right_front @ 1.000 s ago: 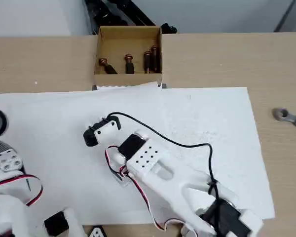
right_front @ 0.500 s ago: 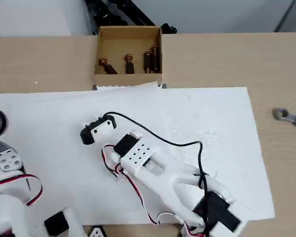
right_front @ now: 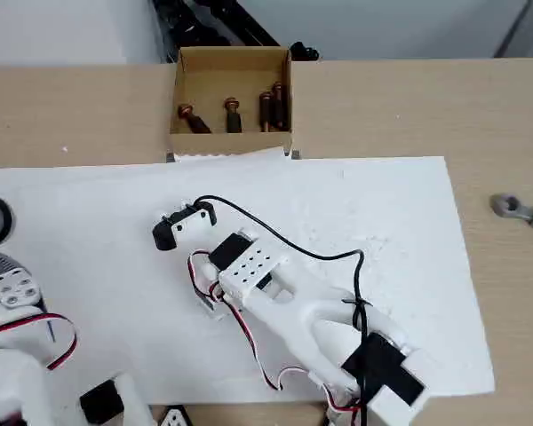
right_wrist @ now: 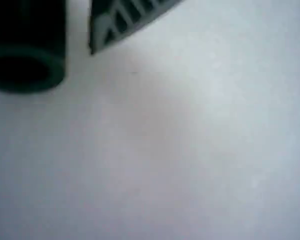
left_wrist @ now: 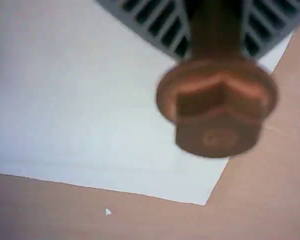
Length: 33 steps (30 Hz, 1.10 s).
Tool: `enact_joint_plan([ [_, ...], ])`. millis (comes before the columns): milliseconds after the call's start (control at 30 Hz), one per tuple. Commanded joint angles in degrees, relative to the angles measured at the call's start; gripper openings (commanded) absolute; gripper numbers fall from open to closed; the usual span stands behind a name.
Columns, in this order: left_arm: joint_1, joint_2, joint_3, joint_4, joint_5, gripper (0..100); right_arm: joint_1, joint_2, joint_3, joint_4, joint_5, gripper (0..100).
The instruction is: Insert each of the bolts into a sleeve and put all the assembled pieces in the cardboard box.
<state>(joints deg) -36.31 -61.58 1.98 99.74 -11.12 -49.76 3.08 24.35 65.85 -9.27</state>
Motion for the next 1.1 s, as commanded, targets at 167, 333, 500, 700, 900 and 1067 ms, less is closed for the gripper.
enact_joint_plan([
  [167,-0.18,-0.18,0.13,0.0,-0.35,1,1.98,0.22,-1.76,-0.66,0.26,1.2],
  [333,-0.09,-0.09,0.22,-0.09,-0.35,1,2.07,-0.4,-1.76,-0.66,0.18,1.2],
  [500,-0.09,0.26,1.71,-0.88,-0.35,1,2.15,-6.11,-1.85,-0.57,-1.23,1.2],
  [700,-0.09,-0.18,9.98,-7.47,-0.09,1,1.98,-25.71,-1.67,-0.57,-1.76,1.1],
  [900,0.0,-0.18,14.46,-14.24,0.0,1,1.98,-46.46,-1.49,-0.57,-1.76,1.1],
  [1067,5.1,-0.18,19.38,-19.34,0.0,1,2.33,-60.0,-1.41,-0.48,-1.76,1.1],
])
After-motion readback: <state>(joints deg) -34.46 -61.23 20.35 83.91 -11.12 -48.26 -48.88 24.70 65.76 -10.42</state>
